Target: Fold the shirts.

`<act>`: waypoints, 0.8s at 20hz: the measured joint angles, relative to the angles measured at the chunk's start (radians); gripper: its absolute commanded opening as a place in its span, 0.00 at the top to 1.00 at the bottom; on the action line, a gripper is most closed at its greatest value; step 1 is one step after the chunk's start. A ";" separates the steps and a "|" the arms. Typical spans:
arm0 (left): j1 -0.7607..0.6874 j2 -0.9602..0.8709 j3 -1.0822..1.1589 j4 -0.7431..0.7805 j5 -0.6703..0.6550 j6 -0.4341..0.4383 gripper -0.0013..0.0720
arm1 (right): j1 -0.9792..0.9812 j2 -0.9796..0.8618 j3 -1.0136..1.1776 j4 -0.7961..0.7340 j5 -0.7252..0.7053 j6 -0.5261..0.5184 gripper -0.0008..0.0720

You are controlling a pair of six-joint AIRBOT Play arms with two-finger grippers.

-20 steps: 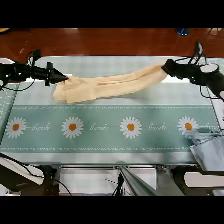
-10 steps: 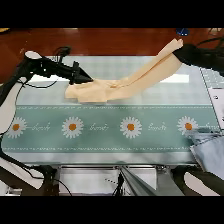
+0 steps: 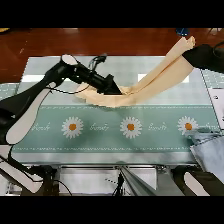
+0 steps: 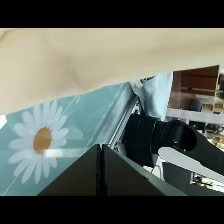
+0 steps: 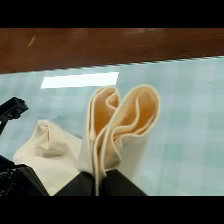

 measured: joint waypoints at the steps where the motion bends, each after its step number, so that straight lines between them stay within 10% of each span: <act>1: -0.034 -0.001 0.000 0.000 0.037 -0.006 0.94 | 0.000 0.006 0.000 -0.003 0.014 0.009 0.94; 16: -0.301 -0.106 0.000 -0.109 0.430 -0.084 0.95 | 0.000 0.179 0.000 -0.077 0.150 0.114 0.94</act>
